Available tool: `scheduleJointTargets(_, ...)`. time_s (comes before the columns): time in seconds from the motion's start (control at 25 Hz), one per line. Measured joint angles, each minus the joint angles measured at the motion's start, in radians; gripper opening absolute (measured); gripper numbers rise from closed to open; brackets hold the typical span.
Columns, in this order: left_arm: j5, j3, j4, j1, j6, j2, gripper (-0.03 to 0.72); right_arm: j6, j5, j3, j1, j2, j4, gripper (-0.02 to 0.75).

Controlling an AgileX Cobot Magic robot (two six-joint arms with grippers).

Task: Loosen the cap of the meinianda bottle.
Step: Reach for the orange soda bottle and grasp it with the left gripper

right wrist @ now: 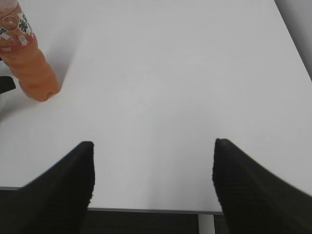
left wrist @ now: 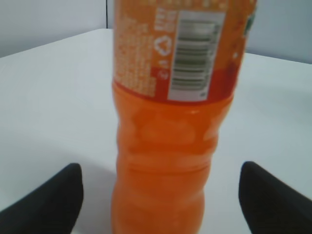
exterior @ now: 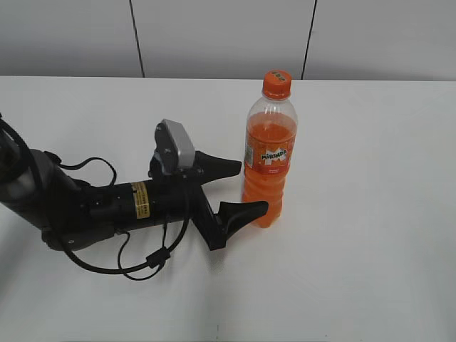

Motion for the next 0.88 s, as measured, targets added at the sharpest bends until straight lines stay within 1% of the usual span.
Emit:
scheduleJointTargets(0.12,0.051,-0.025,-0.003,-0.033,0.000,0.000,0.591,0.000,0.000,0.000,0.000,0.000,0.000,0.566)
scheduleJointTargets(0.24,0.075,-0.046,-0.027,-0.051,0.000,0.000,0.591,0.000,0.000,0.000,0.000,0.000,0.000,0.566)
scheduleJointTargets(0.44,0.097,-0.084,-0.054,-0.055,-0.006,0.006,0.591,0.000,0.000,0.000,0.000,0.000,0.000,0.566)
scheduleJointTargets(0.6,0.100,-0.117,-0.054,-0.057,-0.054,0.049,0.591,0.000,0.000,0.000,0.000,0.000,0.000,0.566)
scheduleJointTargets(0.88,0.102,-0.172,-0.045,-0.075,-0.068,0.086,0.591,0.000,-0.001,0.000,0.000,0.000,0.000,0.566)
